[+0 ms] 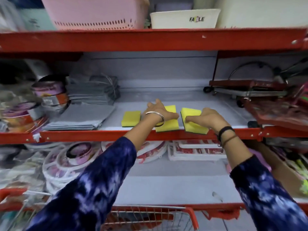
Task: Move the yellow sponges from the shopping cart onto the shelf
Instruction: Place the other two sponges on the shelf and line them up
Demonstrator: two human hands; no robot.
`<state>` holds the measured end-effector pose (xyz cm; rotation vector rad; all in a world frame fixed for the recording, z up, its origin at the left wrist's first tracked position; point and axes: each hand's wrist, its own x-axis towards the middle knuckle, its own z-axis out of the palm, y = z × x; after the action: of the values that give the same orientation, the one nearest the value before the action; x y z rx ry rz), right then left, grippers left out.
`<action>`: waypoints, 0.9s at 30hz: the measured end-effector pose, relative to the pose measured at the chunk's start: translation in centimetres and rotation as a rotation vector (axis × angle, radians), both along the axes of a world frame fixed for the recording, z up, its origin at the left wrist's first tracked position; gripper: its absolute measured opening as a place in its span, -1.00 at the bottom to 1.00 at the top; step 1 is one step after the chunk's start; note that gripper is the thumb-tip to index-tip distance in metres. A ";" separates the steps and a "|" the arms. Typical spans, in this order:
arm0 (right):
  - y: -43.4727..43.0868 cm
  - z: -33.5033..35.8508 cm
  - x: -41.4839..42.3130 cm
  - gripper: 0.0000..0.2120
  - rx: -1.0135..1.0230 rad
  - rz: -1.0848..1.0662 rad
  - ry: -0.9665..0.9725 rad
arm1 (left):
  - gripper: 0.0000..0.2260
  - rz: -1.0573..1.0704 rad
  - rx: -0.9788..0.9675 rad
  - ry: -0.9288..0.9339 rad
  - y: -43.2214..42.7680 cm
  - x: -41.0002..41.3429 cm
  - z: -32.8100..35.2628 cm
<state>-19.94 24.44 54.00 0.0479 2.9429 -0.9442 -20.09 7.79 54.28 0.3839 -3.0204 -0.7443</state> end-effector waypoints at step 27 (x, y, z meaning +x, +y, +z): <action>1.8 -3.6 -10.2 -0.42 0.179 0.088 -0.112 | -0.53 -0.293 -0.395 -0.158 3.3 -8.8 -3.3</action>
<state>-30.15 26.28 50.37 -0.0210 2.8897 -0.6425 -28.93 11.12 50.96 -0.0109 -3.3044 -0.1070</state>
